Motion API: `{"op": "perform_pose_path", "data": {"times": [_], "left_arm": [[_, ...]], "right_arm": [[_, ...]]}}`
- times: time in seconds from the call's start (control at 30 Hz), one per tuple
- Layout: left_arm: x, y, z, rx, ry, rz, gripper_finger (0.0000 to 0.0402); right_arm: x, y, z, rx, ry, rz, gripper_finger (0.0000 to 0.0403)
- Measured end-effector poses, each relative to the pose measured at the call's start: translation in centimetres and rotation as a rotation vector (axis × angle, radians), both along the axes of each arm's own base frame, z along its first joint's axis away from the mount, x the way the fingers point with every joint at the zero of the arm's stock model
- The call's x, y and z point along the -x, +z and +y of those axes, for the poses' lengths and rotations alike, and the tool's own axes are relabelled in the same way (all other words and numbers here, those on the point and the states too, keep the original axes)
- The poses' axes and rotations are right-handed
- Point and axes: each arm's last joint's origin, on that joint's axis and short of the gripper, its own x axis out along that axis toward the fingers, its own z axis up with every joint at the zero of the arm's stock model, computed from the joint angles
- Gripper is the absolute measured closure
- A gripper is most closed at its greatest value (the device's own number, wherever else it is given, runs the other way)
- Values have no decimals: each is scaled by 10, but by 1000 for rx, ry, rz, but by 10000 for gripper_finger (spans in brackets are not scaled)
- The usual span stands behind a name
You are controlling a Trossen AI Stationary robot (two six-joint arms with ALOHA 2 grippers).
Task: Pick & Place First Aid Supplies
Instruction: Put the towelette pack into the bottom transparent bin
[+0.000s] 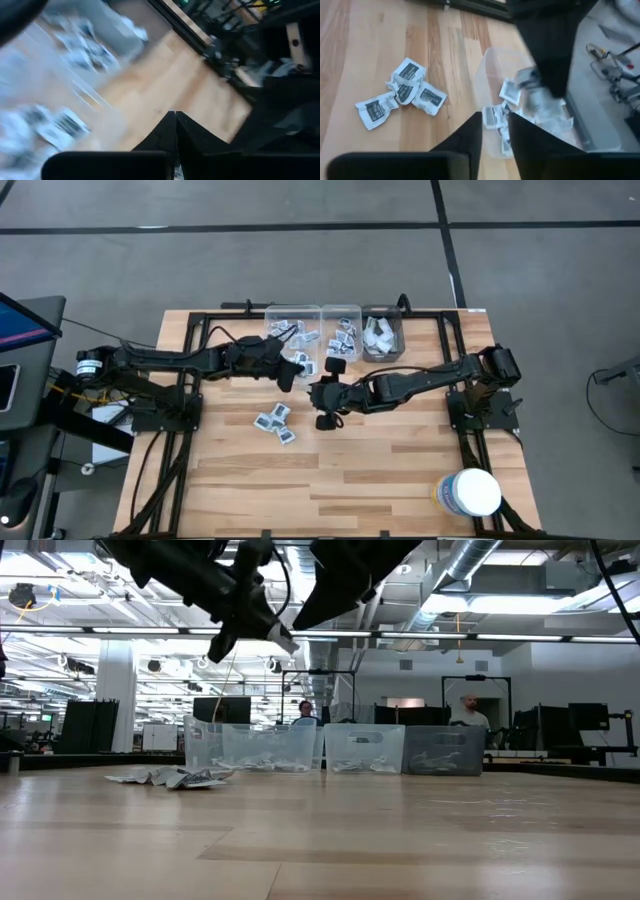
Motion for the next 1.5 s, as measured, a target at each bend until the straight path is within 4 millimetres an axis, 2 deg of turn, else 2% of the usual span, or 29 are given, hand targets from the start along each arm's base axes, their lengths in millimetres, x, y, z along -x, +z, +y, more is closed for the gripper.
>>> {"op": "perform_pose_path", "data": {"times": [0.27, 0.4, 0.7, 0.87, 1.13, 1.33, 1.5], "left_arm": [[5, -3, 14, -342, 173, 145, 380], [7, -7, 18, -391, 193, 212, 368], [8, -9, 17, -416, 160, 239, 319], [14, -11, 2, -483, 29, 318, 314], [47, -11, -39, -504, -203, 436, 315], [59, -14, -64, -408, -378, 444, 315], [58, -29, -75, -304, -396, 560, 315]], "right_arm": [[5, -7, -1, -95, -86, 32, 277], [7, -8, 2, -124, -103, 41, 268], [10, -11, 4, -145, -122, 61, 258], [14, -14, 4, -190, -174, 77, 258], [18, -17, 5, -184, -193, 122, 268], [17, -17, -4, -139, -174, 150, 270], [16, -17, -11, -105, -161, 170, 269]]}}
